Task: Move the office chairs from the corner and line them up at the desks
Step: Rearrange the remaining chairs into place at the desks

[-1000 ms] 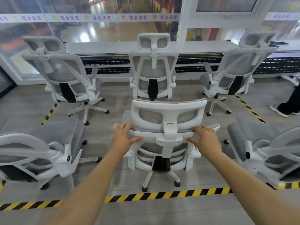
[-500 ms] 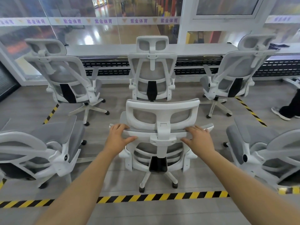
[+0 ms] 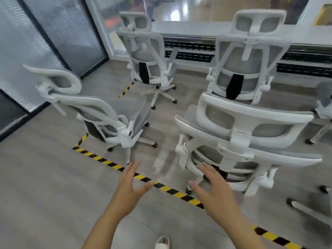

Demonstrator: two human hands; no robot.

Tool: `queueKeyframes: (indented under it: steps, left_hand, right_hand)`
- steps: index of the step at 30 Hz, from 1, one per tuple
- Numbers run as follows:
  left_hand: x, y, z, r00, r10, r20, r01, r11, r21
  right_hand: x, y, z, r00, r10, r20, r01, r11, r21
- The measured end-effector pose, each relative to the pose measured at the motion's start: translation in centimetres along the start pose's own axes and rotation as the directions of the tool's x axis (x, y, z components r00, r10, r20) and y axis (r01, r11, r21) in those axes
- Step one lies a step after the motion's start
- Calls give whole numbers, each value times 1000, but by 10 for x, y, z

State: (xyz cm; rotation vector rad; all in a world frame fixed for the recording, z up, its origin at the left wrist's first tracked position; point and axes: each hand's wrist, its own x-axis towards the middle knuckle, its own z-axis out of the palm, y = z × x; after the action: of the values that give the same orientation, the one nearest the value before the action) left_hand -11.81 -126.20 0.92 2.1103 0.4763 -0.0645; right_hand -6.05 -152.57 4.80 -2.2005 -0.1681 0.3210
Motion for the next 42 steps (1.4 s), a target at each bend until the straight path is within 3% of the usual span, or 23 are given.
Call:
queueKeyframes:
  steps: [6,12,20,31,36,42]
  left_hand:
    - [-22,-86,-113,970,-144,-197,135,989,-57]
    - [3,-163,-237,954,-94,-283,64,992,-113]
    - [73,-223,-386,977,10,-211,-23,998,-60]
    - [305,-227,-534,984,169,-57,-153,965,212]
    - [398,-231,-593,970,242,11,-232,915,330]
    - [492,-257,-630,944,321,80,-326,861,390]
  right_hand:
    - [27,-72,89,991,-49,124,51,999,-11]
    - [55,-173,207,988,-105,111,109,994,-30]
    - [95,-292,306,981,-174,87,181,981,-74]
    - [261,-355,412,986,-122,-111,112,990,-86]
    - [330,-389,448,979,-137,-154,100,969,-225]
    - [386,-411,476,971,-48,-234,-59,901,-429]
